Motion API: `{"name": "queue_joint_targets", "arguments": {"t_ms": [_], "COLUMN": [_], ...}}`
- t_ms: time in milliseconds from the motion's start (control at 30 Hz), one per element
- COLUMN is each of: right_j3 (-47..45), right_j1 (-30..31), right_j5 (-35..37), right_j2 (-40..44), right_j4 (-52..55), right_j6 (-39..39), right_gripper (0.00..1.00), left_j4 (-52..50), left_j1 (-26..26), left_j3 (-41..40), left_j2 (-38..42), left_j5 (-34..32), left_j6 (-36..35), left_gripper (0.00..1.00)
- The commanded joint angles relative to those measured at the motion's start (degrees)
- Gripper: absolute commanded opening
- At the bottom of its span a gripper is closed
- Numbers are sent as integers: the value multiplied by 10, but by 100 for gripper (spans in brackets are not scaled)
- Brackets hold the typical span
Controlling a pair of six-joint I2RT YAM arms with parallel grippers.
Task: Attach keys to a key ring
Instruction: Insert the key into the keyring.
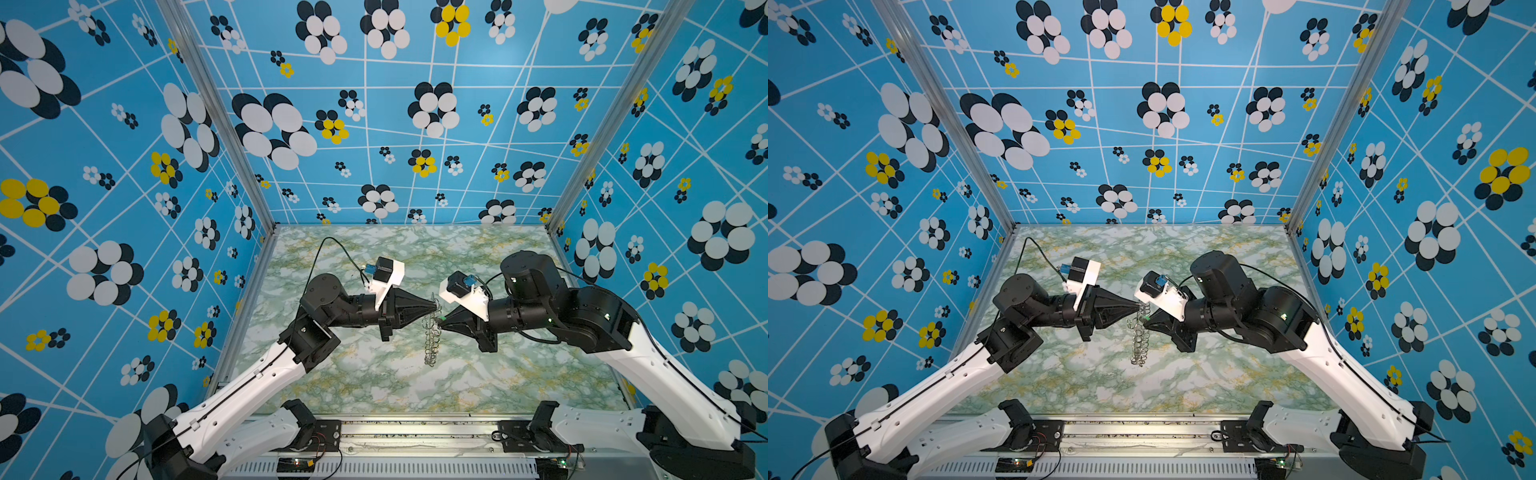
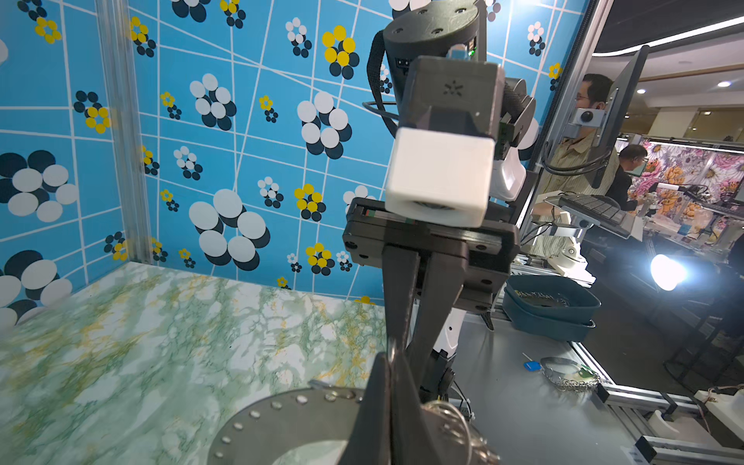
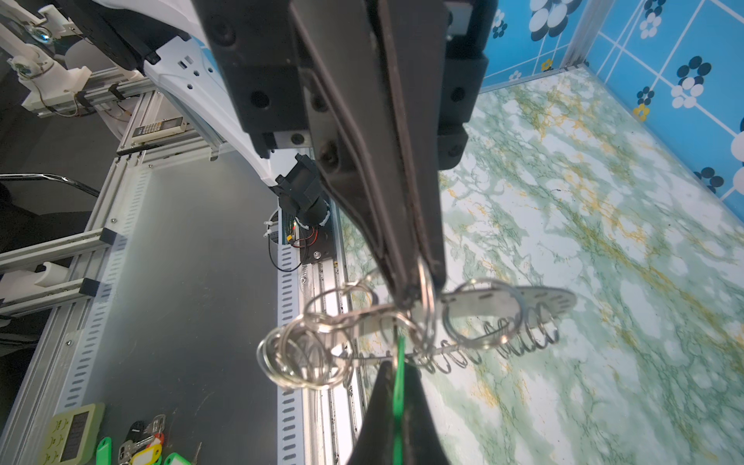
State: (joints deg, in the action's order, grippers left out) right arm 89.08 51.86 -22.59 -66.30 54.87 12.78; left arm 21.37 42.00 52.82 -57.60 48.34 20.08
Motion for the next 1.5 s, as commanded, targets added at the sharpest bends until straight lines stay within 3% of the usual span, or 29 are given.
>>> {"name": "queue_joint_targets", "arguments": {"t_ms": [0,567,1467], "right_j3": [-14,8,70], "right_j1": [9,12,12], "right_j5": [-12,8,81], "right_j2": [-8,-9,7], "right_j4": [15,-1,50], "right_j6": [-6,5,29], "right_gripper": [0,0,0], "left_j4": [75,87,27], "left_j1": [-6,4,12], "left_j3": [19,28,33], "left_j2": [0,-22,-5], "left_j5": [5,31,25], "left_j6": [24,38,3], "left_gripper": [0,0,0]}}
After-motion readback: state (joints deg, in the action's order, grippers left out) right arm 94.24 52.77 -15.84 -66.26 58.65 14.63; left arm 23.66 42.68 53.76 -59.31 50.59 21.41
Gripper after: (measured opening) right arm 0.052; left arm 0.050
